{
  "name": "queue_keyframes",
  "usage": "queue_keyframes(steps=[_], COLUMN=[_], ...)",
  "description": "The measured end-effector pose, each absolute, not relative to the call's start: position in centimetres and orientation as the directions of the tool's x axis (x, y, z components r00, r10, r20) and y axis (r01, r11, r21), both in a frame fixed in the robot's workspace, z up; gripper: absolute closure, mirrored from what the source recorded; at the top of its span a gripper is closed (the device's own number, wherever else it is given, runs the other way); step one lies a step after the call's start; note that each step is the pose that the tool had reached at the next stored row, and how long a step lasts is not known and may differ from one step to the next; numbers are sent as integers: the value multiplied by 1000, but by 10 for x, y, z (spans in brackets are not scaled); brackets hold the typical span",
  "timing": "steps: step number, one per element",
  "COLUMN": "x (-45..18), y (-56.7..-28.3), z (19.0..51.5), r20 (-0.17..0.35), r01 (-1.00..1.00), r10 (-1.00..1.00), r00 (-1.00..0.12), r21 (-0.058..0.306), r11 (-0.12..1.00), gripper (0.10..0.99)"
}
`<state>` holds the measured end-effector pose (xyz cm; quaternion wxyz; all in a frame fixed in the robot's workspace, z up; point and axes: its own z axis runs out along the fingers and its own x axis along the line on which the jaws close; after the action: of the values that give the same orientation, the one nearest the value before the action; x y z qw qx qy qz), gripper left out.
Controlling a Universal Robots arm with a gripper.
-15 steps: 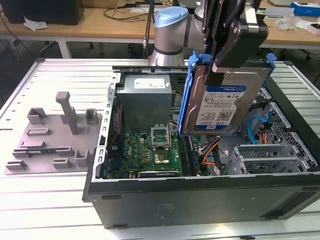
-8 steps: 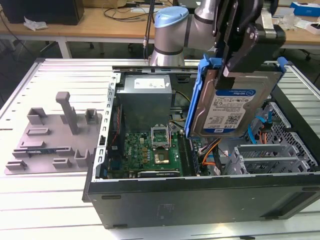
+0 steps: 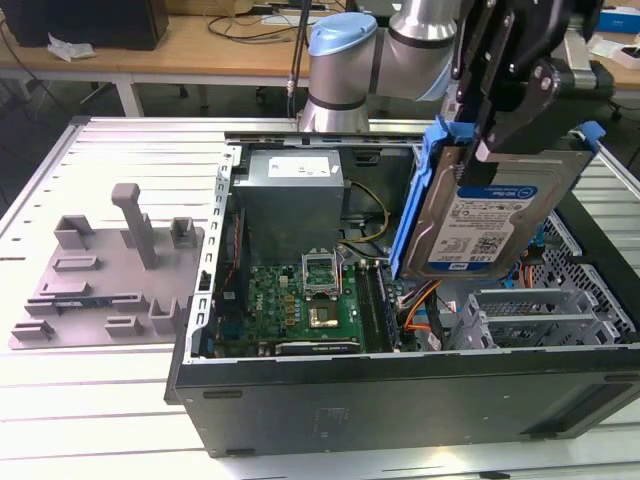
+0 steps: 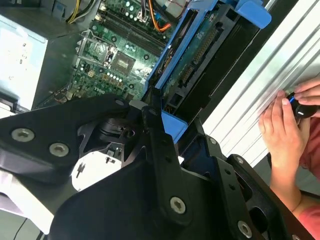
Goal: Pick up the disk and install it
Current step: 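Insert the disk into the insertion slot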
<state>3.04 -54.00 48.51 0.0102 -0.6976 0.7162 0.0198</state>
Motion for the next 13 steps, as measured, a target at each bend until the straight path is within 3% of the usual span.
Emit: queue_keyframes(steps=[13], x=[89], y=[-550], z=[484], r20=[-42], r01=[-1000], r10=[-999], r00=[-27], r21=[14], r11=[26], gripper=[718])
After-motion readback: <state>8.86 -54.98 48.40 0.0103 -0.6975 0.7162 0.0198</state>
